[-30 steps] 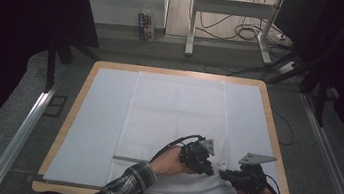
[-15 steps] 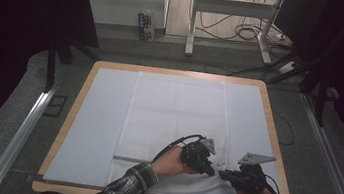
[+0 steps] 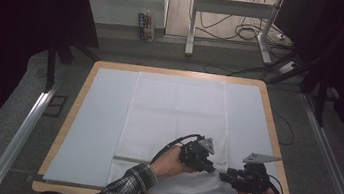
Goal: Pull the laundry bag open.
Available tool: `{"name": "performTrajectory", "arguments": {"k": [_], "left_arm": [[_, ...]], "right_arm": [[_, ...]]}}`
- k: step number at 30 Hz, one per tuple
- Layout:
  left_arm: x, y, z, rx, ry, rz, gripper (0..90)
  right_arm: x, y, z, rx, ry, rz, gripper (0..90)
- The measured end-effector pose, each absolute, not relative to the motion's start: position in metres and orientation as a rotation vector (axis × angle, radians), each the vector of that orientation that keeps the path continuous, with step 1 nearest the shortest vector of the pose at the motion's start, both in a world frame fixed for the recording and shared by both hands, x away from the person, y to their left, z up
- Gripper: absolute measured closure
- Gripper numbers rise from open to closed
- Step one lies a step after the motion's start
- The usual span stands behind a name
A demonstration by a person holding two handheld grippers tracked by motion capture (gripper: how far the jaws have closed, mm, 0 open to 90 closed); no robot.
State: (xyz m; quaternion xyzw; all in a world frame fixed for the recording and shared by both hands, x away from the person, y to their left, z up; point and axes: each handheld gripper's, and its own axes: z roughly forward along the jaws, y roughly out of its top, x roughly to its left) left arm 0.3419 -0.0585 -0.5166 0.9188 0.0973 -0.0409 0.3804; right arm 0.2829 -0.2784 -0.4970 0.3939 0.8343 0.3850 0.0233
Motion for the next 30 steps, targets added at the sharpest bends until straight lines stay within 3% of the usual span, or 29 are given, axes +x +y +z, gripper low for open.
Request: {"name": "performTrajectory", "arguments": {"k": [2, 7, 10, 13, 16, 22, 27, 30], "left_arm": [[0.339, -0.06, -0.516, 2.358, 0.24, -0.083, 82.1], [0.337, -0.062, -0.516, 2.373, 0.216, -0.047, 82.0], [0.337, -0.061, -0.516, 2.367, 0.216, -0.048, 82.1], [0.338, -0.06, -0.516, 2.358, 0.222, -0.061, 82.1], [0.341, -0.058, -0.519, 2.333, 0.238, -0.13, 81.9], [0.347, -0.054, -0.522, 2.293, 0.257, -0.241, 79.2], [0.346, -0.057, -0.522, 2.305, 0.258, -0.24, 78.2], [0.347, -0.056, -0.523, 2.324, 0.267, -0.223, 82.4]], "right_arm": [[0.284, -0.28, -0.496, 1.26, 2.563, 1.227, 54.1], [0.29, -0.279, -0.493, 1.349, 2.514, 1.263, 51.7], [0.297, -0.277, -0.496, 1.401, 2.511, 1.233, 59.5], [0.301, -0.276, -0.497, 1.425, 2.534, 1.2, 73.1], [0.301, -0.274, -0.497, 1.417, 2.543, 1.197, 83.0], [0.3, -0.271, -0.496, 1.395, 2.543, 1.187, 84.6], [0.3, -0.271, -0.497, 1.391, 2.542, 1.189, 84.6], [0.3, -0.272, -0.497, 1.388, 2.541, 1.195, 84.6]]}}
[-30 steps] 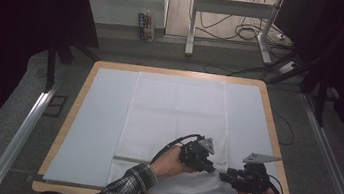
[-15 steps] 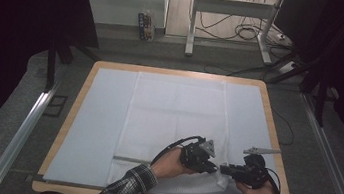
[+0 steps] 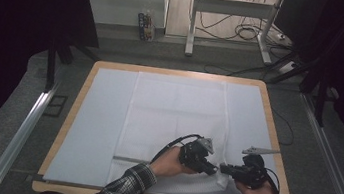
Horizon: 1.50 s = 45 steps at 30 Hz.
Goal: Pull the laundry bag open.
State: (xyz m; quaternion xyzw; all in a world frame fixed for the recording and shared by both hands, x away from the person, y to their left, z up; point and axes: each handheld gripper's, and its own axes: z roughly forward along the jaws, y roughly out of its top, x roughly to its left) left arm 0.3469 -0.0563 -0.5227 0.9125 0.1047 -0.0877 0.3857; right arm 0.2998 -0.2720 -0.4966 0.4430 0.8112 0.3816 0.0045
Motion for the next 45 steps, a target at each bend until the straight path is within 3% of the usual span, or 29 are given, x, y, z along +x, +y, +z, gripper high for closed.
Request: {"name": "performTrajectory", "arguments": {"k": [11, 45], "left_arm": [[0.346, -0.055, -0.521, 2.328, 0.307, -0.2, 87.3], [0.341, -0.029, -0.522, 2.383, 0.303, -0.176, 87.4]], "right_arm": [[0.3, -0.275, -0.496, 1.388, 2.539, 1.168, 85.5], [0.294, -0.273, -0.498, 1.354, 2.563, 1.071, 85.8]]}}
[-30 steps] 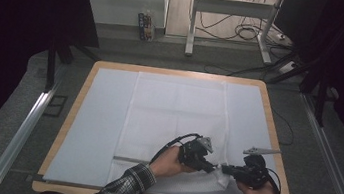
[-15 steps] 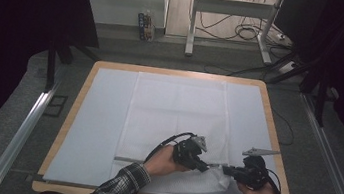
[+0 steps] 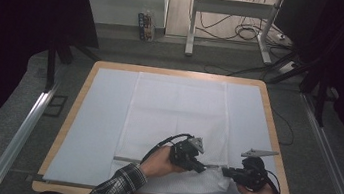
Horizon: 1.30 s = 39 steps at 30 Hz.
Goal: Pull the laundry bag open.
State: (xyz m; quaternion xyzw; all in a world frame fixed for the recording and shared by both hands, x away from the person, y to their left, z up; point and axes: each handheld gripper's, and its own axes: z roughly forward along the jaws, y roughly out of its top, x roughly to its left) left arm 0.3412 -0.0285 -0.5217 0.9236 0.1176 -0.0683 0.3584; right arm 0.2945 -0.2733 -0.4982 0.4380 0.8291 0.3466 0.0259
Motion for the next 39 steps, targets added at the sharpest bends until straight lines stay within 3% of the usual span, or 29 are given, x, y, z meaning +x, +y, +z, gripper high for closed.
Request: {"name": "performTrajectory", "arguments": {"k": [39], "left_arm": [[0.334, 0.005, -0.52, 2.378, 0.337, -0.156, 87.3]], "right_arm": [[0.292, -0.275, -0.499, 1.363, 2.552, 1.071, 85.7]]}}
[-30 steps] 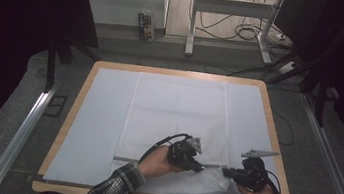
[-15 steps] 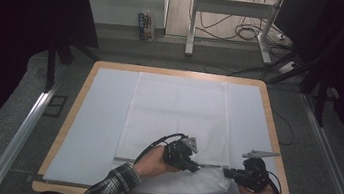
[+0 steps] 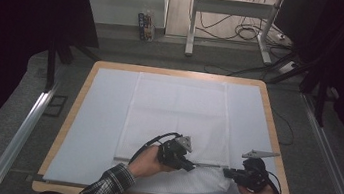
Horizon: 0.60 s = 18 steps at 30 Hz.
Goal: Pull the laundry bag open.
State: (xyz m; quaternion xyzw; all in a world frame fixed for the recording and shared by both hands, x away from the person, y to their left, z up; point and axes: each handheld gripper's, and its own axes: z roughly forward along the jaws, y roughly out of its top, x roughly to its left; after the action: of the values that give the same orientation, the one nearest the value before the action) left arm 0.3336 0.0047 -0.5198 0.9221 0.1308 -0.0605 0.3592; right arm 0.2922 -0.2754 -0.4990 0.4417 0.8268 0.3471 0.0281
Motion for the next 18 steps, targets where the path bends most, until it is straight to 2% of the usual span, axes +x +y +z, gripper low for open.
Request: {"name": "performTrajectory", "arguments": {"k": [18], "left_arm": [[0.329, 0.031, -0.522, 2.372, 0.39, -0.136, 87.3]], "right_arm": [[0.292, -0.279, -0.499, 1.369, 2.539, 1.04, 85.8]]}}
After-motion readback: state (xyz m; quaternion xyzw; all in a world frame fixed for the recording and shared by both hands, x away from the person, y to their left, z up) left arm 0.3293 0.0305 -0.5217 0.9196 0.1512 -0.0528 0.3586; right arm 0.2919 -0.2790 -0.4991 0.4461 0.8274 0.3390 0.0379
